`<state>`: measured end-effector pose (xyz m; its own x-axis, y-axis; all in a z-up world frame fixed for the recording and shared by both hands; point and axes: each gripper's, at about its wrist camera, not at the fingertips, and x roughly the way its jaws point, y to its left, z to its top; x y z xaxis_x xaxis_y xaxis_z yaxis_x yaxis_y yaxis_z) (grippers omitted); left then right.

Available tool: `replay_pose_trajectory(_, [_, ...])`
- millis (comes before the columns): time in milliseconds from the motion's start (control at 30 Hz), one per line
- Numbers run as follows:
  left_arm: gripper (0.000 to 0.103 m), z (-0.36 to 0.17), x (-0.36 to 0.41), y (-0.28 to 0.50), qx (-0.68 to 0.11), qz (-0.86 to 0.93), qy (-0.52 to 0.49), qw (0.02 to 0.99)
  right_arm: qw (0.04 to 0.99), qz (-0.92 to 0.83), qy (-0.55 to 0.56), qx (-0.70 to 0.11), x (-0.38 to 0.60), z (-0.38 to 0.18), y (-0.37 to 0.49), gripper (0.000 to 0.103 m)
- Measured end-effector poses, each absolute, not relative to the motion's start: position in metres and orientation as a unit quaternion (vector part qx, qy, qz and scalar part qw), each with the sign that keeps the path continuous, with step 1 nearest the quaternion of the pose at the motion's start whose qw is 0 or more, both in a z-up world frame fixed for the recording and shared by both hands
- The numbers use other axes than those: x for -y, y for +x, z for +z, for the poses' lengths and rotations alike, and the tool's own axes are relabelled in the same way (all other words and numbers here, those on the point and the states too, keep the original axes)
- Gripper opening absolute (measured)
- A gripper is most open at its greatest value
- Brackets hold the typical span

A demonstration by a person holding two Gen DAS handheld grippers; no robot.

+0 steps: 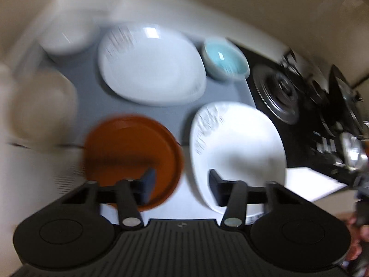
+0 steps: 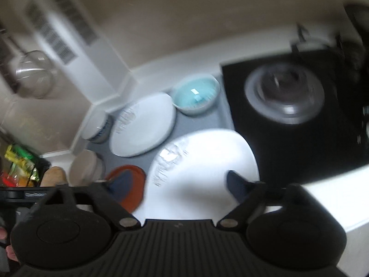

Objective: Organize plates and bowls
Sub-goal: 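Grasp the white floral plate by its rim with both grippers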

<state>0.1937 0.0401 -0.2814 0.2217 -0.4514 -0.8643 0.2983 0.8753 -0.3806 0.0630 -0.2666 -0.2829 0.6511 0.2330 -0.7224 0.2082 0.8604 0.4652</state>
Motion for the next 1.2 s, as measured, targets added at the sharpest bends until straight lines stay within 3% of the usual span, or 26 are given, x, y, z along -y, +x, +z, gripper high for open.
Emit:
replay_pose_trajectory(167, [0.044,-0.320,-0.023,0.235,-0.619,-0.273,-0.129,0.725,0.830,-0.027,0.324,-0.454,0.301,-0.324,0.068,0.071])
replay_pose_trajectory(400, [0.037,-0.348,0.009,0.274,-0.643,-0.256,-0.115,0.713,0.808,-0.027,0.335,-0.485,0.330,-0.359,0.082,0.071])
replay_pose_trajectory(533, [0.026,-0.365,0.019,0.280,-0.669,-0.250,-0.109,0.692,0.801,-0.041,0.342,-0.490,0.345,-0.372,0.080,0.071])
replay_pose_trajectory(600, [0.018,-0.373,0.021,0.282,-0.679,-0.247,-0.113,0.682,0.786,-0.031,0.366,-0.498,0.351,-0.380,0.079,0.062])
replay_pose_trajectory(733, [0.018,-0.373,0.020,0.282,-0.679,-0.250,-0.117,0.680,0.771,-0.004,0.381,-0.511,0.352,-0.389,0.078,0.047])
replay_pose_trajectory(867, [0.016,-0.373,0.015,0.281,-0.689,-0.261,-0.120,0.665,0.751,0.003,0.426,-0.504,0.355,-0.402,0.073,0.019])
replay_pose_trajectory(967, [0.016,-0.378,0.012,0.279,-0.695,-0.274,-0.120,0.653,0.752,0.012,0.440,-0.490,0.352,-0.406,0.074,0.010])
replay_pose_trajectory(1200, [0.016,-0.371,0.018,0.280,-0.690,-0.279,-0.100,0.660,0.761,-0.002,0.456,-0.461,0.347,-0.404,0.073,0.009])
